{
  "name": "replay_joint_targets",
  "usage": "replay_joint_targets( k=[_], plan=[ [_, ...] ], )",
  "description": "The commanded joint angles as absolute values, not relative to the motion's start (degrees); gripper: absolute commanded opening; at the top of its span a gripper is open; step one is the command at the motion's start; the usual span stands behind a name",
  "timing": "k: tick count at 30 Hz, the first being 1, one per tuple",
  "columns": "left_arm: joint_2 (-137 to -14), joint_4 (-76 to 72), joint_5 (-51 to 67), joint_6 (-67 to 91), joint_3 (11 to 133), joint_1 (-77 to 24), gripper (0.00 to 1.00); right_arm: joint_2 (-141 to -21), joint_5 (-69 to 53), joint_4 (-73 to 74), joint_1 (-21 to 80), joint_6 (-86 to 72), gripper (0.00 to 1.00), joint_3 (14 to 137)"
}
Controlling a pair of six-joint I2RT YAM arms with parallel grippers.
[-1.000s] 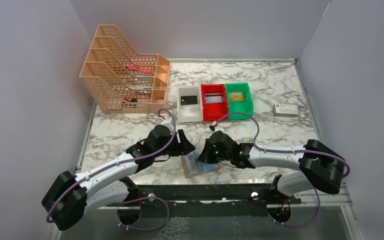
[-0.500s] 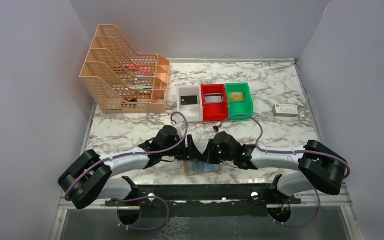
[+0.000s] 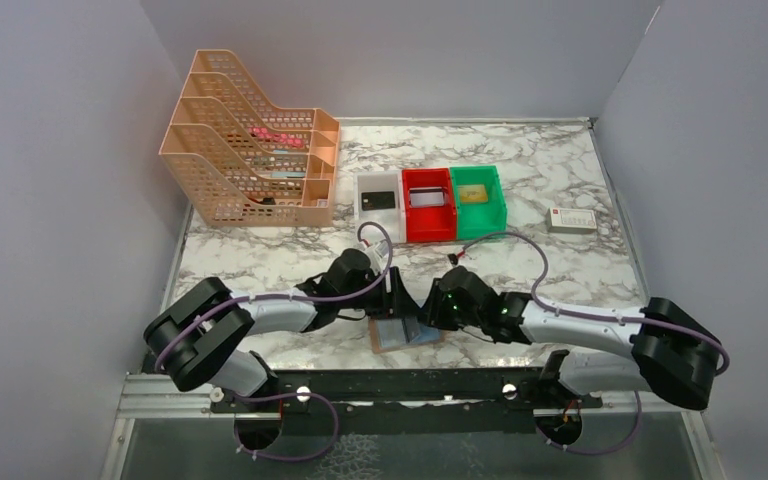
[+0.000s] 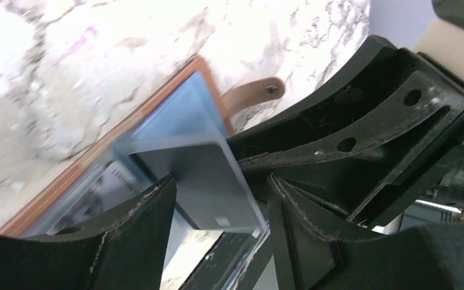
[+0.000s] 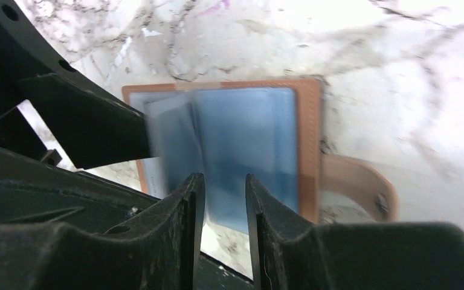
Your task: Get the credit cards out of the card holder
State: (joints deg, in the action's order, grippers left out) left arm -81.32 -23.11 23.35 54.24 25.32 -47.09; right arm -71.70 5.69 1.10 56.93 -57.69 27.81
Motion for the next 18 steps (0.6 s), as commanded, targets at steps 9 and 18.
replay_joint_targets(
  k=[9, 18],
  plan=[
    [-85.3, -28.1, 22.5, 54.7, 30.8, -50.7, 0.59, -45.4, 22.8, 18.9, 57.2, -64.8, 0.36, 22.2],
    [-76.2, -5.6, 7.4, 49.4, 32.5, -50.6, 0.59, -46.4, 13.1, 8.2, 57.2, -55.3, 0.36, 23.3]
  ],
)
